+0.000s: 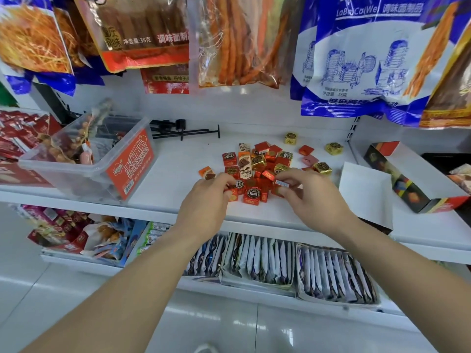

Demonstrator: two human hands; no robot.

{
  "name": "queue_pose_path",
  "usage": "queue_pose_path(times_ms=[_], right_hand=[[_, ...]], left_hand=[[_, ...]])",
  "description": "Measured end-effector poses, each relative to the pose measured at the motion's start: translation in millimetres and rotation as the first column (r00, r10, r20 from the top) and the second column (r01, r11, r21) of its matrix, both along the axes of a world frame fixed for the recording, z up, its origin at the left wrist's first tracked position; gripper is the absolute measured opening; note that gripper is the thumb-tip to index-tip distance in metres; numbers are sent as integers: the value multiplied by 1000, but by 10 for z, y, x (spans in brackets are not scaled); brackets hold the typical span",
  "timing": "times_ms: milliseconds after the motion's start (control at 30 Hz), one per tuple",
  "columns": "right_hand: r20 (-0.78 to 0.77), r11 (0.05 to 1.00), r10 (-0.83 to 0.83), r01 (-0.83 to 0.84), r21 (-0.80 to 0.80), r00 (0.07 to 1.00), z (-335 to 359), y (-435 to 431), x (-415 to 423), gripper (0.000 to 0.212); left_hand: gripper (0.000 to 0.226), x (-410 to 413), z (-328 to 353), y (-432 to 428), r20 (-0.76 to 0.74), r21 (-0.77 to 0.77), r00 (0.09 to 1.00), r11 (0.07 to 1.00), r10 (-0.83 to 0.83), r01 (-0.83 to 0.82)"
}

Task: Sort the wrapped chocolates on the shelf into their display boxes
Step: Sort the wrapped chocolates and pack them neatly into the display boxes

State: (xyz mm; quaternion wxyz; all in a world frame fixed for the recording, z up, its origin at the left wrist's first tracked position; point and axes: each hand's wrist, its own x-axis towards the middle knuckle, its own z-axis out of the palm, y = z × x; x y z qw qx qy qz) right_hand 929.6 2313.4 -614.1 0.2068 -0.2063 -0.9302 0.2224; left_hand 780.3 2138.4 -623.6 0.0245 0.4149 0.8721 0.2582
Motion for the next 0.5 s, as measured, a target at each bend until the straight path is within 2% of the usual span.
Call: queue_pose_path(times_ms=[133,233,267,333,400,500], right_hand=[[-66,972,-2,-13,-236,998,78,-2,60,20],[-92,951,21,-48,-306,996,93,-26,94,21],[-105,939,29,-63,-339,994,113,-43,105,21],[-145,912,48,-103,-398,988,170,-86,128,21],[-206,866,71,-162,-473,976,243,-140,152,21],[-283,777,87,-243,-581,955,326,-209,160,23]], left_hand=[[13,13,82,3,-24,24,1000,1000,18,-17],[8,5,309,-2,-58,183,995,981,77,-65],[8,22,389,-12,-27,244,996,967,85,-76],[13,93,506,-33,157,360,987,930,26,-81],[18,204,575,-45,401,441,911,892,-99,-97],[20,289,593,-39,542,484,817,868,-195,-114]])
